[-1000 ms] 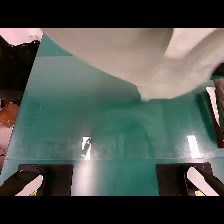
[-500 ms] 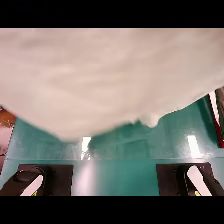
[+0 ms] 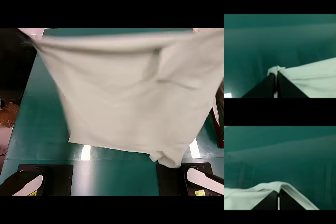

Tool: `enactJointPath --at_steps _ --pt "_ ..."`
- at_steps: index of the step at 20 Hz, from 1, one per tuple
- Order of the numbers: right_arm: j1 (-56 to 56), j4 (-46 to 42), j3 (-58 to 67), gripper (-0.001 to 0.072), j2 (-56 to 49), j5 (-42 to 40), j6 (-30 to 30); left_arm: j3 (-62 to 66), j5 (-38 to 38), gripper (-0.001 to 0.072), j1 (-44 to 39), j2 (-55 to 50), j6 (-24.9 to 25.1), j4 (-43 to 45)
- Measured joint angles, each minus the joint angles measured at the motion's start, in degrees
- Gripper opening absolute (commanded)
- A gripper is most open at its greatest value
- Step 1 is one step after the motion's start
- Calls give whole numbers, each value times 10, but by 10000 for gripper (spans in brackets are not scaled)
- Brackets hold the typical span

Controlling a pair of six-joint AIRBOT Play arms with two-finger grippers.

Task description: Fold the shirts.

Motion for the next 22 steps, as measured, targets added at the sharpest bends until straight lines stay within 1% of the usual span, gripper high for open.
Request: enactJointPath --at_steps 1,3,5,7,10,12,15,19,22 --pt "34 -33 -20 15 -27 -3 1 -18 1 24 0 -28 0 4" --pt "83 -101 -49 15 -78 -35 4 -44 20 24 0 -87 2 12" --pt "118 -145 -65 15 -122 -81 5 -58 61 24 0 -140 9 18" --pt "138 -184 -74 14 -164 -134 6 -65 118 25 0 -181 15 21" --pt "151 -212 -80 14 -208 -208 7 -70 221 24 -1 -222 19 22" --pt "154 -231 -81 14 -225 -255 11 -71 289 24 0 -237 19 22" --pt "150 -261 -82 14 -236 -302 13 -72 358 25 -1 -253 19 22" --pt "130 -280 -83 14 -243 -308 13 -73 375 25 -1 -274 21 23" --pt "115 -285 -97 14 -245 -269 1 -73 341 25 -1 -290 29 21"
